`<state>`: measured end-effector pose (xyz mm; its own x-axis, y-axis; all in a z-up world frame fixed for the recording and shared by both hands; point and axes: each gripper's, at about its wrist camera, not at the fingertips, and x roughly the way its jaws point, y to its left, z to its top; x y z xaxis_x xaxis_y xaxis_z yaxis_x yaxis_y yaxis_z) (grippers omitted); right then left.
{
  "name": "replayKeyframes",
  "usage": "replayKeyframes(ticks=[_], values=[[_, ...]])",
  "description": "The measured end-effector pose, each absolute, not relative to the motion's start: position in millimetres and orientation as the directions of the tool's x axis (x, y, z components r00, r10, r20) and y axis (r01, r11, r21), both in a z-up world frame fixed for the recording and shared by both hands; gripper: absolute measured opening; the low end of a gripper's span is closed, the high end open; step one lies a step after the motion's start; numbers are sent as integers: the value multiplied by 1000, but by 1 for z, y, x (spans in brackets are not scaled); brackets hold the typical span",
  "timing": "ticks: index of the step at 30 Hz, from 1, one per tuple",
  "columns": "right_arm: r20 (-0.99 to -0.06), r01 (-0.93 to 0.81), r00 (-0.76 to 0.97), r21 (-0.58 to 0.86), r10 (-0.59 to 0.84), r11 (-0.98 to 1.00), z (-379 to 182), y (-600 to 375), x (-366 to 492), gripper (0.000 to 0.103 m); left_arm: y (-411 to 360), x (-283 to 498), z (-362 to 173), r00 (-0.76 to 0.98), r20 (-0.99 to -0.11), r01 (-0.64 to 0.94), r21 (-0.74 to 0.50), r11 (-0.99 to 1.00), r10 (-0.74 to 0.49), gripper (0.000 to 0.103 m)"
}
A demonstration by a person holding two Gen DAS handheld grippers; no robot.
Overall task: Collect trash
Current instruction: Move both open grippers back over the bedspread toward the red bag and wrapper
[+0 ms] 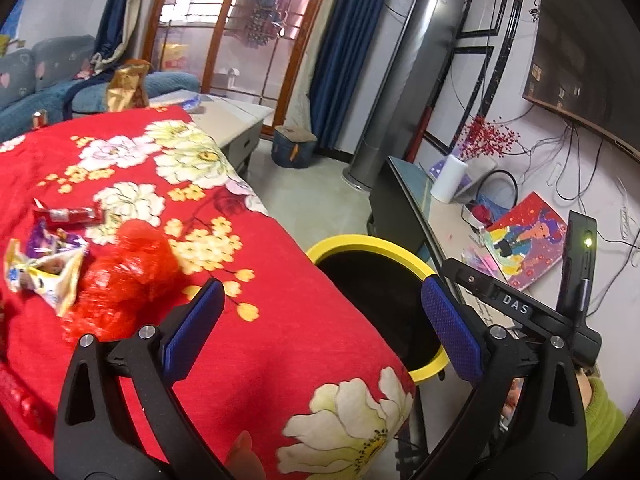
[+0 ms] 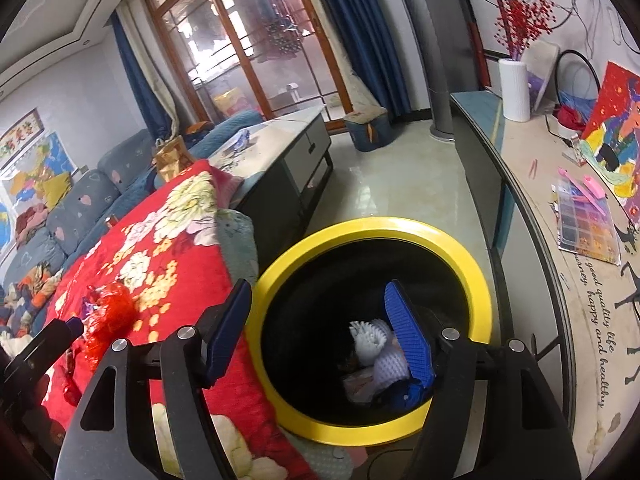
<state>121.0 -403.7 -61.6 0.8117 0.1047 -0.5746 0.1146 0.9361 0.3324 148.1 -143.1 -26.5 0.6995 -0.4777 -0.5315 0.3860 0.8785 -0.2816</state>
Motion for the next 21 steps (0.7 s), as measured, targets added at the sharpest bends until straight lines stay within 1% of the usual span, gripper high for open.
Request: replayKeyframes(ticks=[13, 21], values=[[-537, 5, 823, 333, 185, 943, -42, -364, 116, 71, -96, 141, -12, 780, -486, 286, -284, 915, -394, 91], [-528, -54, 819, 318, 224, 947, -34, -336, 115, 72, -73, 134, -6, 818, -462, 245, -259, 934, -343, 91]])
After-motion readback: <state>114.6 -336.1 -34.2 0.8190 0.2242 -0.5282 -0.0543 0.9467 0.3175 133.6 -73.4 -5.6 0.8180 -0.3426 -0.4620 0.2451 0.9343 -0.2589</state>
